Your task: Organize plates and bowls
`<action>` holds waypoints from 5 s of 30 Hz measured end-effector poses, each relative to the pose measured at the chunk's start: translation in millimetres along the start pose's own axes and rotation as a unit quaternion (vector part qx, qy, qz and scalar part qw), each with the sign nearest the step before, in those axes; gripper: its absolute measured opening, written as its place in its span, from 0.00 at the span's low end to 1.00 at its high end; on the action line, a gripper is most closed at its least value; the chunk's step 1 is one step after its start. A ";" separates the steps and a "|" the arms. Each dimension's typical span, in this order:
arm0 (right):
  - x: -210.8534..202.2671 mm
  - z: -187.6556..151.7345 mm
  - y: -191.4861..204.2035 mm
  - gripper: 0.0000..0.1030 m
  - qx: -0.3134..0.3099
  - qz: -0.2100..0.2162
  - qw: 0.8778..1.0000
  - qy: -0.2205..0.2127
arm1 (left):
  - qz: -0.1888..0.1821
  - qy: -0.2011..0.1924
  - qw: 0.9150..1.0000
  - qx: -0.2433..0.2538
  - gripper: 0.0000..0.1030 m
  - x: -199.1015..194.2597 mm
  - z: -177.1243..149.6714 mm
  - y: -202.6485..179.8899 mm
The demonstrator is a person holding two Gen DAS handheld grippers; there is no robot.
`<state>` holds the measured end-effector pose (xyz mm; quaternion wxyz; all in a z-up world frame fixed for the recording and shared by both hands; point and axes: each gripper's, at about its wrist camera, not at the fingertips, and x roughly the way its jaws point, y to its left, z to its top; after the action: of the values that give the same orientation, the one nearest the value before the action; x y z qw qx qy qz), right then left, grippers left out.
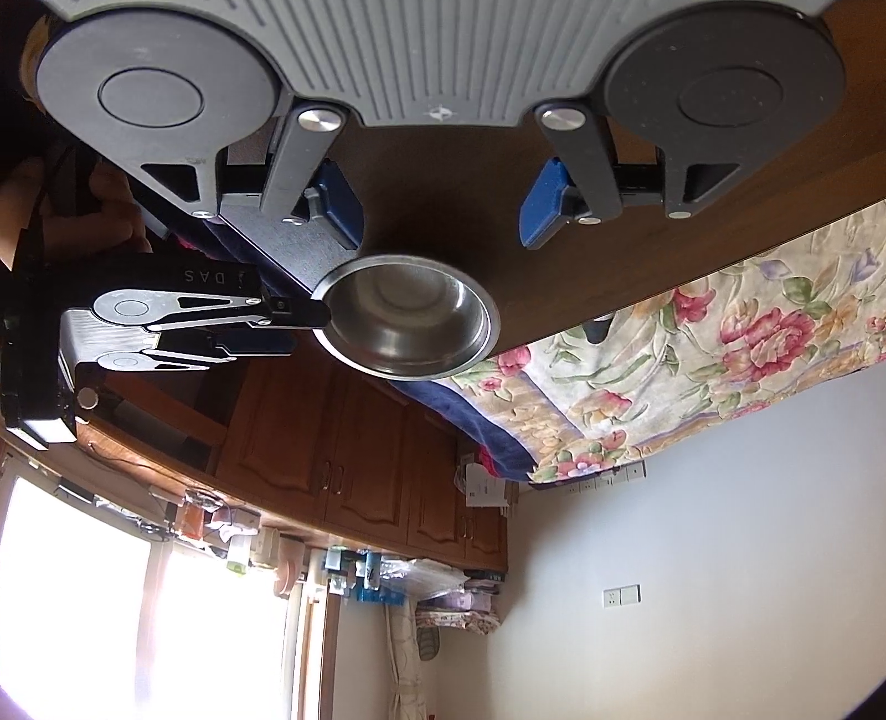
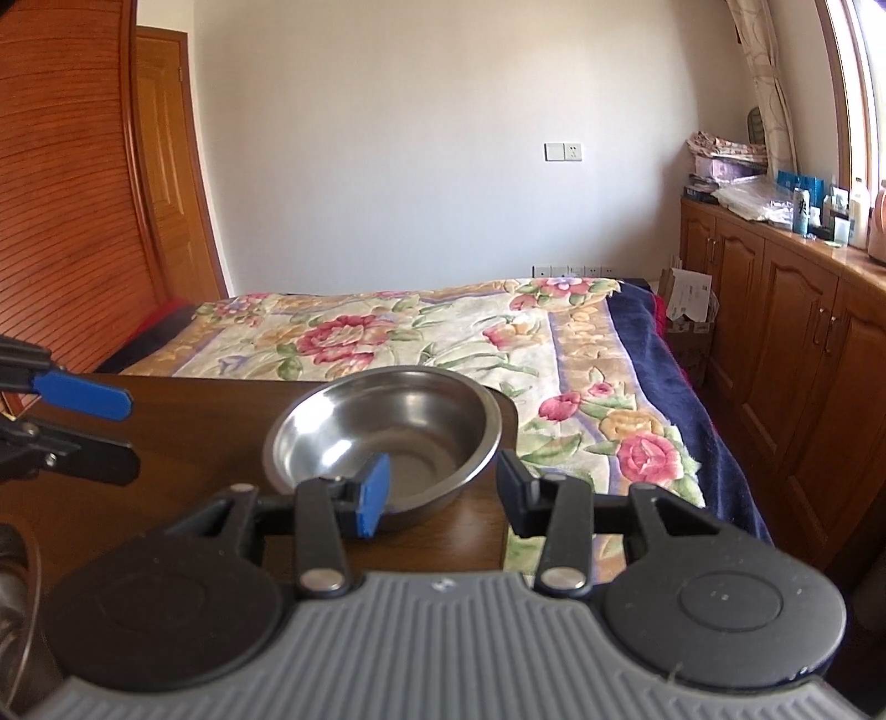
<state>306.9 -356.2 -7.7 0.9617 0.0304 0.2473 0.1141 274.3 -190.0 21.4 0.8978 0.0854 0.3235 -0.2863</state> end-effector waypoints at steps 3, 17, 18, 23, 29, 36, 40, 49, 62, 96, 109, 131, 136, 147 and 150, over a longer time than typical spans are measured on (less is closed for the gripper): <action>4.9 0.2 -6.5 0.43 0.014 0.005 1.000 0.001 | 0.003 0.008 1.000 -0.001 0.63 13.0 3.7 1.9; 22.3 2.0 -15.8 0.43 0.041 0.022 0.999 0.010 | 0.009 0.026 1.000 -0.003 0.63 51.7 17.5 -0.2; 22.9 2.0 -15.9 0.43 0.041 0.022 0.999 0.011 | 0.009 0.027 1.000 -0.007 0.63 54.3 18.2 0.4; 26.1 1.9 -17.5 0.41 0.046 0.028 0.998 0.015 | 0.013 0.038 0.999 -0.017 0.61 65.6 20.9 5.0; 28.5 1.2 -17.7 0.36 0.049 0.034 0.998 0.018 | 0.015 0.047 0.998 -0.029 0.57 75.7 24.8 11.9; 28.7 -0.3 -19.1 0.28 0.056 0.042 0.997 0.018 | 0.013 0.060 0.997 -0.044 0.45 85.4 25.4 19.8; 28.1 -2.0 -19.3 0.26 0.061 0.045 0.997 0.020 | 0.010 0.067 0.997 -0.046 0.31 87.8 23.8 21.2; 22.1 -4.7 -15.7 0.19 0.062 0.038 0.997 0.021 | -0.001 0.074 0.996 -0.043 0.19 76.4 20.7 17.2; -9.7 8.2 -1.3 0.12 0.053 0.024 0.998 0.000 | -0.016 0.045 0.998 -0.036 0.15 24.7 27.8 9.6; -85.7 20.9 79.4 0.12 -0.029 0.025 0.999 -0.037 | -0.030 -0.017 0.999 -0.037 0.13 -101.5 -19.0 19.4; -91.2 10.9 106.9 0.12 -0.047 0.034 0.998 -0.031 | -0.025 -0.022 0.998 -0.046 0.13 -122.2 -48.0 30.5; -93.0 -36.7 147.3 0.13 -0.050 0.071 0.996 0.001 | -0.001 0.000 0.996 -0.084 0.13 -134.6 -127.5 37.8; -91.4 -46.8 147.6 0.13 -0.046 0.073 0.996 0.010 | 0.002 0.003 0.996 -0.090 0.13 -134.5 -135.3 34.6; -81.3 -56.1 148.8 0.15 -0.038 0.063 0.997 0.003 | 0.013 0.005 0.995 -0.099 0.14 -127.5 -139.0 32.9; -79.8 -61.4 148.5 0.15 -0.036 0.064 0.997 0.002 | 0.018 0.007 0.994 -0.103 0.14 -125.3 -142.1 33.5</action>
<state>178.9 -230.4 -7.1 0.9525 0.0115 0.2420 0.1847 139.3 -56.9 -11.0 0.9046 0.0000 0.3560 -0.2343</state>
